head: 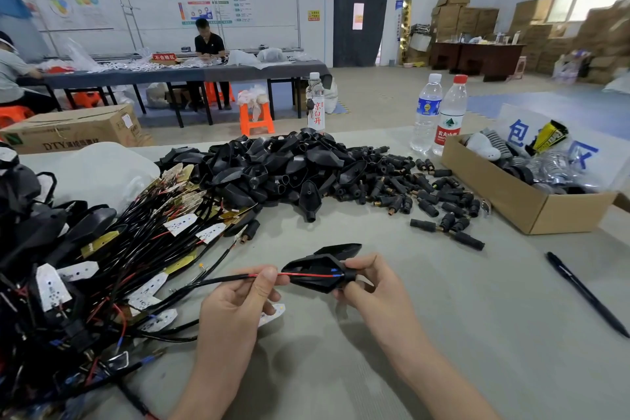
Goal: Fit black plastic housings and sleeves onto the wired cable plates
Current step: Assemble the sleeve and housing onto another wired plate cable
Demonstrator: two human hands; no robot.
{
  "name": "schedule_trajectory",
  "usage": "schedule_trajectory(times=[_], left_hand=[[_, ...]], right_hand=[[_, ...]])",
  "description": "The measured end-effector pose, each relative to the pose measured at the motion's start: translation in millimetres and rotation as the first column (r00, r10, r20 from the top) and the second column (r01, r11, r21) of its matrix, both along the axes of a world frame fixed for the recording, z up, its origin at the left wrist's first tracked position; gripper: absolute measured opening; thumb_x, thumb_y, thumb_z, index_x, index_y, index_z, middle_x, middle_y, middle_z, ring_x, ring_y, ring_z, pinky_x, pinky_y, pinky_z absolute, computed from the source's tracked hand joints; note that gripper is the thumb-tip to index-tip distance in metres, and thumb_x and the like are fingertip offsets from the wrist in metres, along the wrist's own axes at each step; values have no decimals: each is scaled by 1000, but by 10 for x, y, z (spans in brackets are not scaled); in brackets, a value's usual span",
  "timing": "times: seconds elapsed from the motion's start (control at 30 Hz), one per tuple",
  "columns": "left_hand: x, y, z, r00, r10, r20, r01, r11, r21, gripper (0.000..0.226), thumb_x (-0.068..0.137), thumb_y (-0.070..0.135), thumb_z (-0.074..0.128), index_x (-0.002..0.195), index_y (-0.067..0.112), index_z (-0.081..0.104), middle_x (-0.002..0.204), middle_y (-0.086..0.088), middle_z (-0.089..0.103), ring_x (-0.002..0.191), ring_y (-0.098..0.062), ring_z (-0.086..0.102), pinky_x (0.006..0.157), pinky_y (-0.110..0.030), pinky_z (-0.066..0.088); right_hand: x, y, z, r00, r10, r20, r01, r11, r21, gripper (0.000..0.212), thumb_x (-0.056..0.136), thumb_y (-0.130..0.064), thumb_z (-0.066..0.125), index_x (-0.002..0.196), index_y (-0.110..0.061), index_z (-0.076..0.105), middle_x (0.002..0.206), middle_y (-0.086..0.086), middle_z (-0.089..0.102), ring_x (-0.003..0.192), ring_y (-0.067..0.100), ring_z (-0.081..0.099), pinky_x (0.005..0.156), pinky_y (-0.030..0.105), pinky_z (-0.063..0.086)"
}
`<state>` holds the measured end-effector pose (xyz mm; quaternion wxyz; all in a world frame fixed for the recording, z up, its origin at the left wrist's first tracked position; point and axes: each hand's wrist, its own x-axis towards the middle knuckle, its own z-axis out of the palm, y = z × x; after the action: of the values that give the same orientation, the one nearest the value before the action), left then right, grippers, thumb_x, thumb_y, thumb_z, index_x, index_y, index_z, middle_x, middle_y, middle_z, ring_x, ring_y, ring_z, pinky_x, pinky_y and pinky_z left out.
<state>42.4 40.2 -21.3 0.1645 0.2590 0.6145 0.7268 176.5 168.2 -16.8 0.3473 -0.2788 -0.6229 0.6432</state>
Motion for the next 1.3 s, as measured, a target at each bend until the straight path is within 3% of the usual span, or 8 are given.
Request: schedule_trajectory(times=[0.17, 0.33, 0.5, 0.6, 0.73, 0.87, 1.17, 1.3], left_hand=[[21, -10, 31, 999, -48, 3, 48, 999, 8, 21, 77, 41, 67, 85, 25, 79, 85, -9, 77, 62, -11, 61, 60, -21, 55], [32, -9, 23, 995, -94, 22, 94, 996, 6, 18, 78, 37, 66, 84, 25, 78, 86, -11, 76, 65, -16, 62, 64, -33, 53], [13, 2, 9, 991, -118, 58, 117, 993, 17, 18, 80, 32, 66, 85, 21, 79, 87, -14, 76, 66, -14, 64, 58, -23, 55], [-9, 3, -9, 995, -74, 73, 74, 997, 0, 20, 79, 35, 67, 84, 22, 79, 85, -15, 75, 66, -16, 64, 64, -31, 56], [-43, 3, -18, 998, 29, 60, -29, 1000, -10, 22, 77, 41, 68, 82, 23, 80, 75, -12, 74, 62, -15, 65, 62, -26, 56], [-62, 3, -34, 998, 61, 23, -61, 998, -28, 23, 79, 42, 67, 82, 24, 80, 71, -12, 72, 61, -16, 63, 67, -31, 54], [-29, 25, -30, 998, 59, 3, -59, 998, -16, 11, 88, 20, 69, 86, 13, 77, 66, -13, 71, 53, -11, 59, 54, -15, 49], [-12, 21, 10, 999, 47, 19, -47, 999, 1, 14, 84, 23, 69, 88, 12, 77, 60, -12, 65, 53, -12, 58, 56, -17, 51]], right_hand=[[-2, 5, -12, 1000, 1, 0, -1, 1000, -10, 27, 87, 12, 53, 100, -12, 58, 89, 5, 72, 70, 14, 68, 71, 26, 52], [-9, 20, -29, 1000, -17, -5, 17, 1000, -19, 30, 88, 12, 53, 100, -15, 58, 90, 2, 73, 72, 17, 68, 74, 26, 52], [1, 32, -41, 1000, 17, -17, -18, 999, -43, 29, 88, 11, 53, 100, -15, 59, 88, 2, 74, 73, 17, 70, 73, 25, 53], [1, 36, -37, 997, 42, -62, -47, 995, -85, 30, 87, 12, 56, 96, -15, 63, 96, 7, 74, 84, 27, 72, 81, 33, 57], [8, 13, -5, 985, 129, -116, -144, 980, -139, 41, 88, 11, 58, 87, -28, 72, 97, 8, 75, 84, 21, 72, 80, 26, 58], [8, -9, 31, 971, 174, -165, -205, 958, -199, 37, 90, 7, 60, 93, -27, 74, 96, 9, 75, 83, 20, 70, 82, 28, 58], [-24, -63, 42, 943, 230, -242, -296, 910, -288, 25, 86, -11, 70, 108, -23, 75, 94, 9, 73, 92, 21, 71, 79, 25, 57], [-42, -52, 43, 917, 198, -347, -336, 850, -405, 50, 77, -18, 73, 125, -10, 61, 111, 18, 73, 99, 28, 72, 75, 26, 58]])
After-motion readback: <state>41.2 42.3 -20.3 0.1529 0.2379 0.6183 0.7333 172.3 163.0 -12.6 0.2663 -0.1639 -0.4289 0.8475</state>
